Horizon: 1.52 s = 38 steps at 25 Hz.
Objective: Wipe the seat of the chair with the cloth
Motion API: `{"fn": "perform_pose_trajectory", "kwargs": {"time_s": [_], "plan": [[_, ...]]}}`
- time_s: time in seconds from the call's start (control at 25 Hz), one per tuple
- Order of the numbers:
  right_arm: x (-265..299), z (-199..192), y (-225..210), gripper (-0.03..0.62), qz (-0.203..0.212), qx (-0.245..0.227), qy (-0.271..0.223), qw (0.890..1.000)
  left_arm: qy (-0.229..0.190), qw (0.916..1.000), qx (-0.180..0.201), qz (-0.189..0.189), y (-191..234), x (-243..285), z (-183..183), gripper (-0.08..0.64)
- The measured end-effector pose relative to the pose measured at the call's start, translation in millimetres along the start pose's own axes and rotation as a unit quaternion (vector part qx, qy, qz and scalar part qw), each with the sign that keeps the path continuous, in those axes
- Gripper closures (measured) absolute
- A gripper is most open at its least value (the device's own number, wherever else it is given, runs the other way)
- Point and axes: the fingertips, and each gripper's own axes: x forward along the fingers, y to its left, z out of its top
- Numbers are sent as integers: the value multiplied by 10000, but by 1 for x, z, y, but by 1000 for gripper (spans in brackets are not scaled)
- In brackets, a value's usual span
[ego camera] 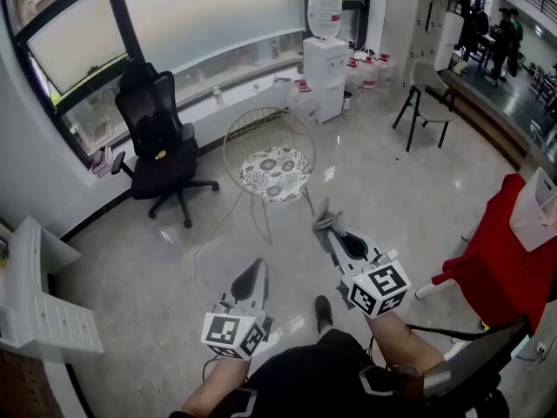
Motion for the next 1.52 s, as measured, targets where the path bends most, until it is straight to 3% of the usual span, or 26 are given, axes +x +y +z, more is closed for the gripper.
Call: {"fn": "perform_pose_trajectory", "kwargs": {"time_s": [0.52,0.92,1.52], "plan": [[85,8,-88,571,338,117,29,9994,-18,9998,-201,27,27,117,12,552],[122,18,-167,571,479,215,-59,9986,-4,9999,-83,97,23,204,20,552],[176,12,-232,571,650,432,-5,9969,287,9975,-7,652,62,267,14,552]]}}
